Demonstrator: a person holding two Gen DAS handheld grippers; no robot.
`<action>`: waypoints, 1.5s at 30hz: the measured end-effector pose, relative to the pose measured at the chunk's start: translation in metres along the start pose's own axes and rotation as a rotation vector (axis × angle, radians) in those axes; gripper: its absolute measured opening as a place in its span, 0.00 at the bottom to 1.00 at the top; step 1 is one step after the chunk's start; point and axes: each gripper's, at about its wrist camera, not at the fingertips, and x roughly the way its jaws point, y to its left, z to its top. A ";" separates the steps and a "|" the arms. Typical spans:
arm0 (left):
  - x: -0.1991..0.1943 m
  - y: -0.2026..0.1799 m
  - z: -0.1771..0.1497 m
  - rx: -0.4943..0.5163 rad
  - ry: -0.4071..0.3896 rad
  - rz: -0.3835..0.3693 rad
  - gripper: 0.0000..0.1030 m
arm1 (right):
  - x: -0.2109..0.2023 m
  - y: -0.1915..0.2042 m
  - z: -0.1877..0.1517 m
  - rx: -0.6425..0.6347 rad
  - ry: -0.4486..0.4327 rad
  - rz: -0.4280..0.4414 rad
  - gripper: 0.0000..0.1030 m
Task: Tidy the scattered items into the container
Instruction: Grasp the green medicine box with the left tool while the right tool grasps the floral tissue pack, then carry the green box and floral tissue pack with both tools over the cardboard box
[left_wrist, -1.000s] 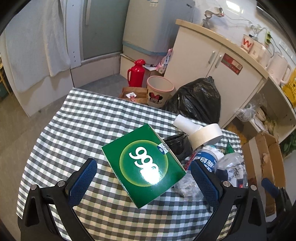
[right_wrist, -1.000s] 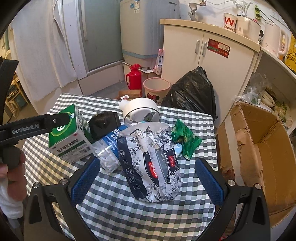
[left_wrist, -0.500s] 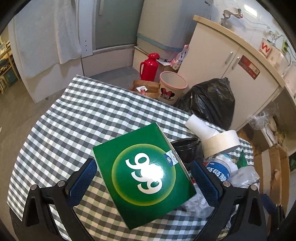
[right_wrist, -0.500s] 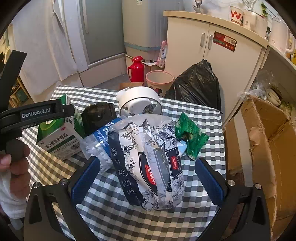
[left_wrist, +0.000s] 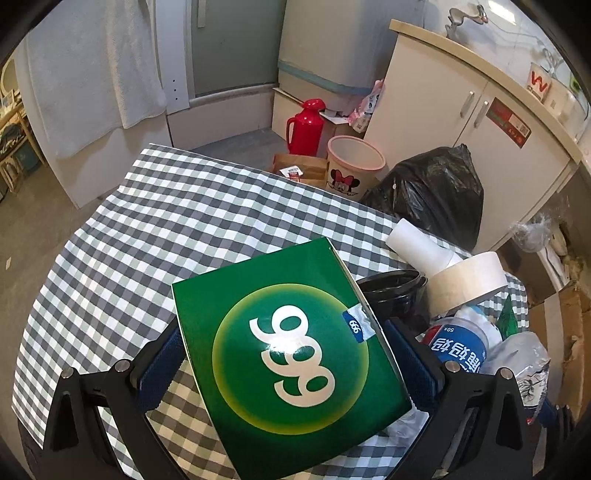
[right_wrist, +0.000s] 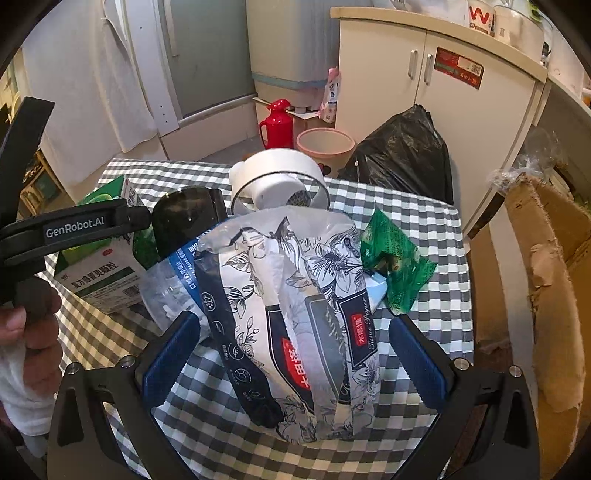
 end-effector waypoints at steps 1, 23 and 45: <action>0.000 0.000 -0.001 0.003 -0.005 -0.004 1.00 | 0.002 0.000 -0.001 0.002 0.007 0.004 1.00; -0.016 0.008 -0.005 0.087 -0.085 -0.024 0.89 | 0.004 0.010 -0.008 -0.043 -0.012 0.026 0.45; -0.087 0.012 -0.015 0.142 -0.239 -0.028 0.86 | -0.064 0.017 -0.013 -0.011 -0.149 0.082 0.38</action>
